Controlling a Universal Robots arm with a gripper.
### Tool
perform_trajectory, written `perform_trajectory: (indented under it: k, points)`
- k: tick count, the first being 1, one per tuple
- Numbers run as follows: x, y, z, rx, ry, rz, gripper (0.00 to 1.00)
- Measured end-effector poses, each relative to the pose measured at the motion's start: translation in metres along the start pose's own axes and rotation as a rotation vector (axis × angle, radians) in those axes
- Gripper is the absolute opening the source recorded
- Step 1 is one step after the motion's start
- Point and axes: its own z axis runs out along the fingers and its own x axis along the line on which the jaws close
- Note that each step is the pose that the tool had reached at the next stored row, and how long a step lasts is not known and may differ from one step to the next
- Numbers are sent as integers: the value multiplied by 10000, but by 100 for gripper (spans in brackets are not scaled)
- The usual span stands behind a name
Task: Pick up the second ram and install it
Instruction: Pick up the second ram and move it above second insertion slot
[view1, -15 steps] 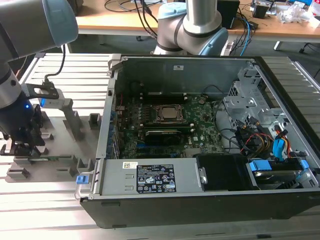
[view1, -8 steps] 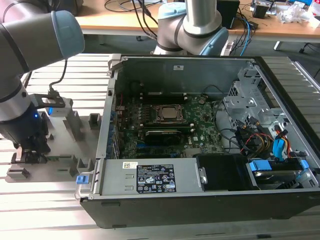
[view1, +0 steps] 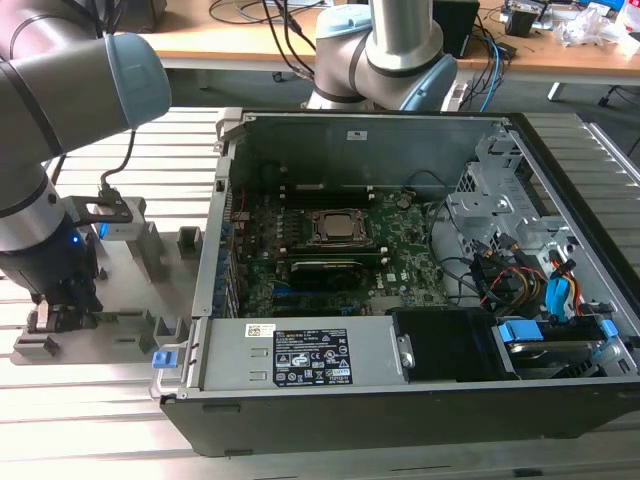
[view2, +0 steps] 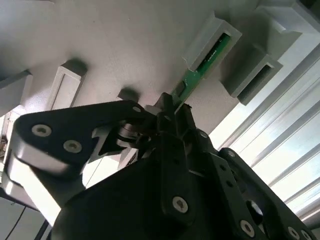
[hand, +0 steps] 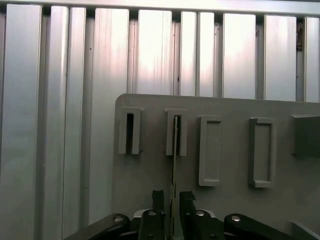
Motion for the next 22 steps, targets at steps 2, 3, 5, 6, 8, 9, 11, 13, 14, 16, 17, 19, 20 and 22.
perform_trajectory:
  k: [2,3,5,6,8,9,11,13,14,16,17,19,20,22]
  points:
    - [0,0,0,1,-20,0,14]
    - [0,0,0,1,-33,-1,14]
    - [0,0,0,1,-50,-1,14]
    - [0,0,0,2,-60,-2,14]
    - [0,0,0,2,-80,-2,14]
    - [0,0,0,2,-87,-2,14]
    - [0,0,0,3,-103,-3,14]
    - [0,1,-36,2,-103,-3,14]
    - [-1,3,-82,3,-104,-3,14]
    - [-3,4,-133,2,-104,-3,14]
    - [-3,5,-146,4,-104,-3,14]
    - [-3,5,-164,3,-103,-3,14]
    - [-3,6,-180,3,-104,-3,14]
    - [-4,7,-215,3,-103,-3,14]
